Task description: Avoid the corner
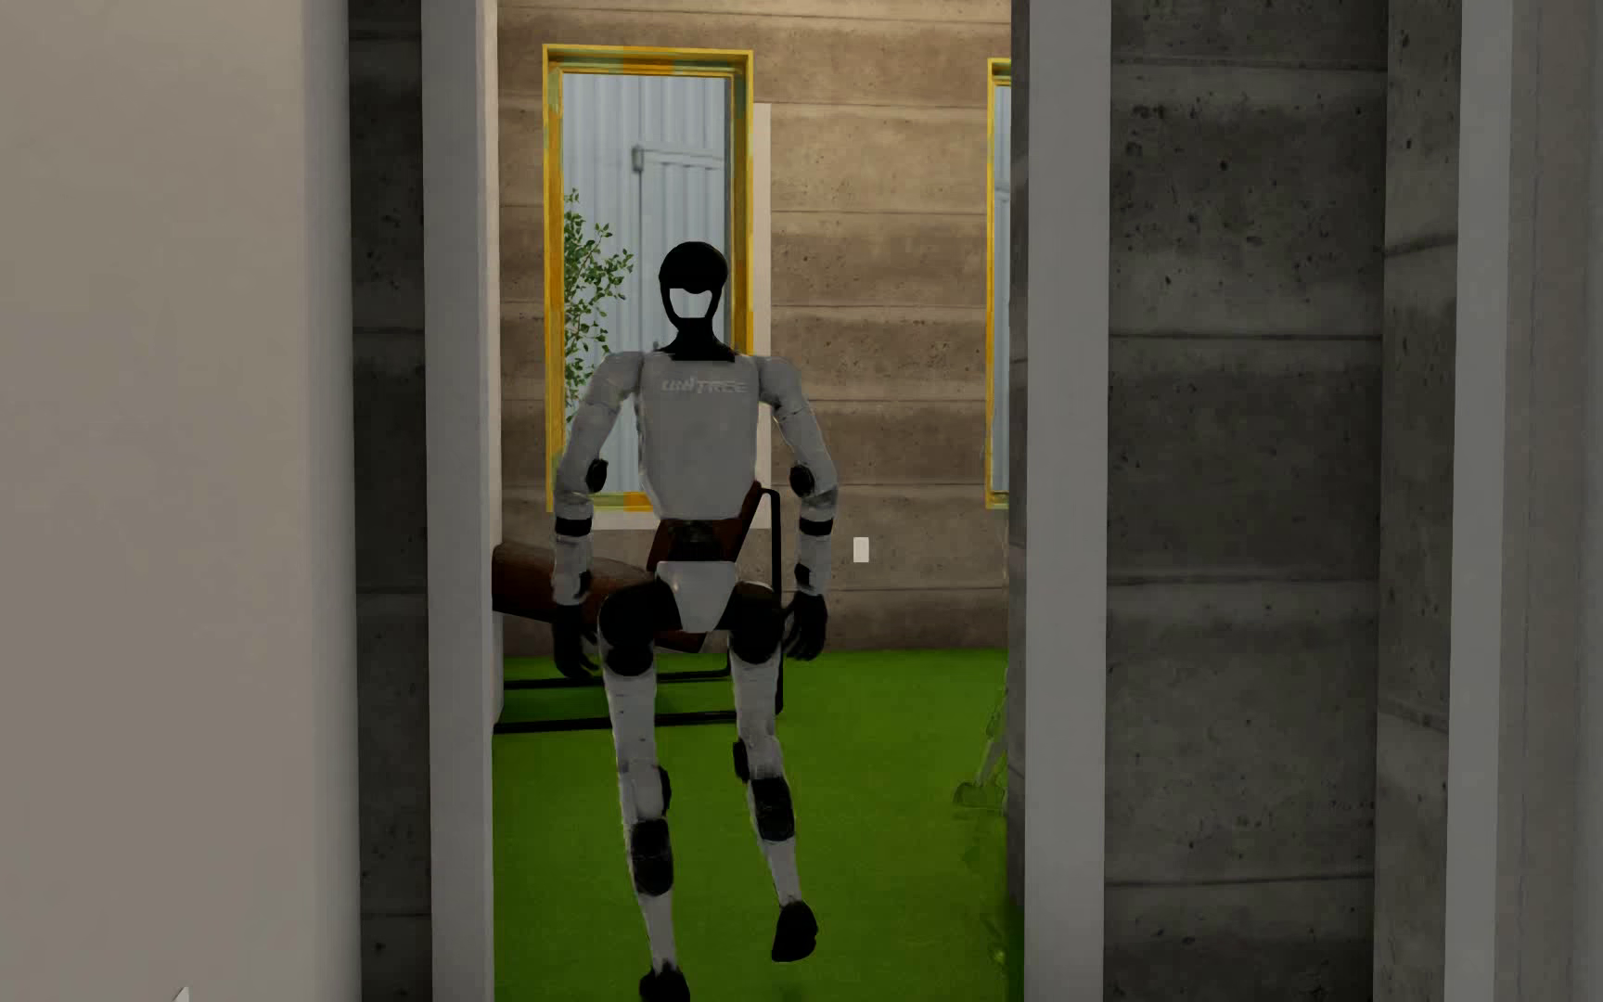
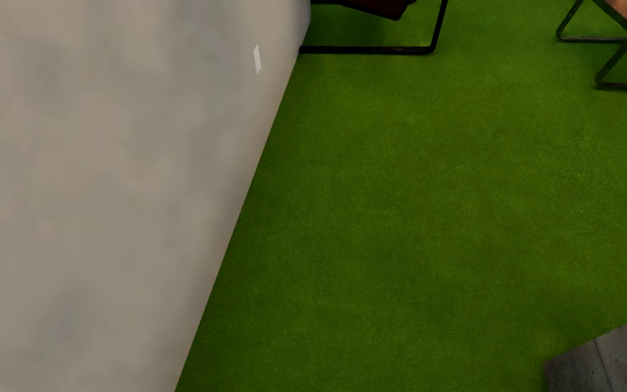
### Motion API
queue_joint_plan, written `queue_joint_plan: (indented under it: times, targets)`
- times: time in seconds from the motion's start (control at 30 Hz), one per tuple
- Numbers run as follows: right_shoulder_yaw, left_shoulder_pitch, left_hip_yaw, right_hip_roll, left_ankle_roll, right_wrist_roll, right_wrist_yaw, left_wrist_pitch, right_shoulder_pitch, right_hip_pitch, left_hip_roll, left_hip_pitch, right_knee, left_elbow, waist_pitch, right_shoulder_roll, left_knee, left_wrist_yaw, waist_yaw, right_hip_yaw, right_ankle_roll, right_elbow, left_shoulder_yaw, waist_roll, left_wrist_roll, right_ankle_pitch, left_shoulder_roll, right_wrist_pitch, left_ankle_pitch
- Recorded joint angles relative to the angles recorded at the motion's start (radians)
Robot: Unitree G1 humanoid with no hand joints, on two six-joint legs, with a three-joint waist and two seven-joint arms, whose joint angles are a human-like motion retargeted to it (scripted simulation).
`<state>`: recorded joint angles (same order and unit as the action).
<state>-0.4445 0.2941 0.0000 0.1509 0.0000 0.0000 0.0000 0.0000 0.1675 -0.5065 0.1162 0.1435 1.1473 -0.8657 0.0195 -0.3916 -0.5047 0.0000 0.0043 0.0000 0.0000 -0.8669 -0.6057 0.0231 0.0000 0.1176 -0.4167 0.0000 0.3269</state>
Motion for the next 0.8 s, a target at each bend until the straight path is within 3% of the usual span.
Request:
queue_joint_plan:
  times: [0.1,0.2,0.4,0.53,0.6,0.7,0.73,0.8]
  targets:
    - [0.019,0.007,0.000,-0.033,0.000,0.000,0.000,0.000,0.023,-0.151,-0.025,-0.055,0.245,0.008,-0.017,0.001,-0.002,0.000,-0.073,0.000,0.000,0.029,0.001,-0.035,0.000,0.138,-0.015,0.000,0.028]
    - [0.011,-0.005,0.000,-0.070,0.000,0.000,0.000,0.000,0.048,-0.251,-0.051,-0.096,0.212,0.008,-0.028,0.004,-0.017,0.000,-0.132,0.000,0.000,0.015,0.010,-0.056,0.000,0.078,-0.026,0.000,0.055]
    - [-0.072,-0.062,0.000,-0.085,0.000,0.000,0.000,0.000,0.084,-0.230,-0.078,-0.205,-0.312,0.013,-0.038,0.006,-0.005,0.000,-0.208,0.000,0.000,-0.085,-0.005,-0.049,0.000,-0.127,-0.021,0.000,0.061]
    - [-0.076,-0.064,0.000,-0.055,0.000,0.000,0.000,0.000,0.126,-0.060,-0.085,-0.246,-0.668,0.067,0.006,0.005,-0.013,0.000,-0.244,0.000,0.000,-0.104,-0.027,-0.031,0.000,-0.095,0.010,0.000,0.036]
    - [-0.094,-0.043,0.000,-0.060,0.000,0.000,0.000,0.000,0.140,-0.019,-0.108,-0.277,-0.673,0.087,0.034,0.009,-0.021,0.000,-0.216,0.000,0.000,-0.135,-0.011,-0.032,0.000,-0.168,0.036,0.000,-0.008]
    - [-0.146,-0.002,0.000,-0.129,0.000,0.000,0.000,0.000,0.096,-0.011,-0.153,-0.241,-0.564,0.050,0.031,0.005,-0.181,0.000,-0.144,0.000,0.000,-0.188,0.005,-0.076,0.000,-0.152,0.083,0.000,-0.213]
    - [-0.021,0.021,0.000,-0.166,0.000,0.000,0.000,0.000,0.088,0.004,-0.181,-0.150,-0.564,0.046,0.043,-0.004,-0.314,0.000,-0.165,0.000,0.000,-0.143,0.038,-0.105,0.000,-0.105,0.100,0.000,-0.245]
    - [0.022,0.014,0.000,-0.201,0.000,0.000,0.000,0.000,0.062,0.103,-0.198,0.005,-0.582,0.081,0.024,-0.021,-0.605,0.000,-0.201,0.000,0.000,0.012,-0.016,-0.112,0.000,-0.025,0.063,0.000,-0.210]
